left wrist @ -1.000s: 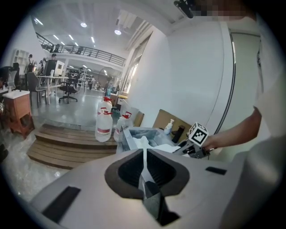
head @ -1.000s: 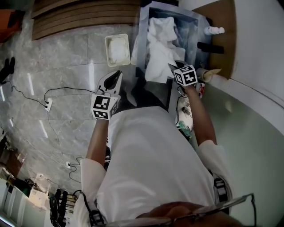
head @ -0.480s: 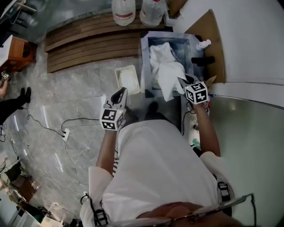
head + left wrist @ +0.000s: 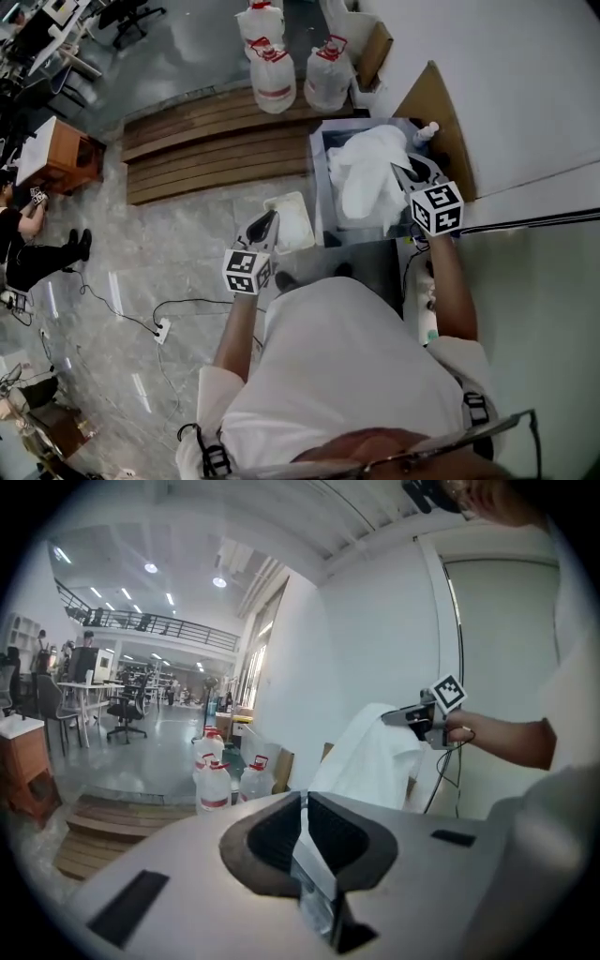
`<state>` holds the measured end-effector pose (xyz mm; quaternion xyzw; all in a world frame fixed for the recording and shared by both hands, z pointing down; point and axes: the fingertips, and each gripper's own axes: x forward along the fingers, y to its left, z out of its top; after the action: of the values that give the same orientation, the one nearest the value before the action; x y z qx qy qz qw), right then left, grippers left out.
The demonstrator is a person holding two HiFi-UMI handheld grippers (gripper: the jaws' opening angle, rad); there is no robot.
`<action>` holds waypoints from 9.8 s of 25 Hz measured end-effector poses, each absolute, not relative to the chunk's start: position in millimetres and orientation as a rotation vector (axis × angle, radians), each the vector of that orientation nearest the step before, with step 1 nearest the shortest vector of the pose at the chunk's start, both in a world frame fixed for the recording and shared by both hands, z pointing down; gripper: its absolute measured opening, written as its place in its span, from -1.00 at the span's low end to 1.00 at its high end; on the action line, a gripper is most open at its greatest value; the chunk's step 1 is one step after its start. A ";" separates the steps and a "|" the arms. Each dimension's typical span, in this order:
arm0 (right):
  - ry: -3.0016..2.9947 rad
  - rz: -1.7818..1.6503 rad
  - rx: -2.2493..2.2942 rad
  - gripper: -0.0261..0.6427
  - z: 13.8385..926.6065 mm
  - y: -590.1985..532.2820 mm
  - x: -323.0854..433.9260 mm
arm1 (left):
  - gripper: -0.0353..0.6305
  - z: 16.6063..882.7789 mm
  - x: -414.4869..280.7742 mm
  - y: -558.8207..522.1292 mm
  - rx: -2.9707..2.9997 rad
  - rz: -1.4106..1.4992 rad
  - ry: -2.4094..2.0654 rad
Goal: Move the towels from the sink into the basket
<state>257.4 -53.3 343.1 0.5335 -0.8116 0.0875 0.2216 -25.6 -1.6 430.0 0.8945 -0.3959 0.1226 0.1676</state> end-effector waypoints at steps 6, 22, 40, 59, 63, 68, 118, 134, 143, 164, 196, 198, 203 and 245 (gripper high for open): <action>-2.381 0.075 1.450 -0.72 258.9 -65.0 212.3 | -0.82 391.6 -57.9 -14.4 2.559 0.285 -1.210; -2.556 0.116 1.100 -0.72 282.4 -91.8 38.8 | -0.82 425.9 -168.7 9.9 2.359 0.289 -1.416; -2.066 0.730 1.081 -0.71 722.6 -89.3 -50.6 | -0.82 614.6 -213.4 -1.6 2.209 0.436 -1.302; -1.622 0.909 1.067 -0.27 1127.3 -93.2 -41.1 | -0.82 864.8 -213.0 10.9 2.074 0.565 -1.169; -1.678 0.912 1.051 -0.25 1082.9 -84.3 -45.7 | -0.82 841.3 -214.6 12.1 2.090 0.589 -1.174; -1.782 0.899 1.017 -0.43 989.0 -75.1 -57.9 | -0.82 780.0 -214.6 7.9 2.099 0.559 -1.186; -2.259 0.473 1.489 -0.65 467.9 -53.2 288.3 | -0.82 436.8 40.1 -28.9 2.441 0.293 -1.124; -1.965 0.490 0.654 0.60 778.1 -109.3 227.2 | -0.82 548.5 45.4 13.0 2.210 0.447 -1.153; -1.780 0.532 0.501 0.82 901.1 -123.8 236.4 | -0.82 605.3 9.9 43.4 2.058 0.503 -1.217; -2.139 0.842 1.002 -0.46 658.2 -56.3 222.5 | -0.82 553.4 -36.5 49.8 2.245 0.468 -1.172; -2.444 0.746 0.994 -0.44 512.1 -91.0 -7.7 | -0.82 532.7 -162.8 0.1 2.208 0.347 -1.314; -2.377 0.796 0.992 -0.43 561.2 -94.3 -22.6 | -0.82 551.9 -169.3 1.5 2.184 0.364 -1.303; -2.181 0.903 1.000 -0.42 711.8 -99.3 -55.9 | -0.82 613.7 -185.6 -2.6 2.127 0.408 -1.296; -2.026 0.808 1.092 -0.89 860.8 -85.2 -65.8 | -0.82 709.3 -195.6 -4.3 2.009 0.372 -1.258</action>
<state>-65.8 -85.2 860.8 0.4204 -0.7799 0.3111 0.3440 -195.6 -4.3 709.3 0.7803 -0.4886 0.1446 0.3627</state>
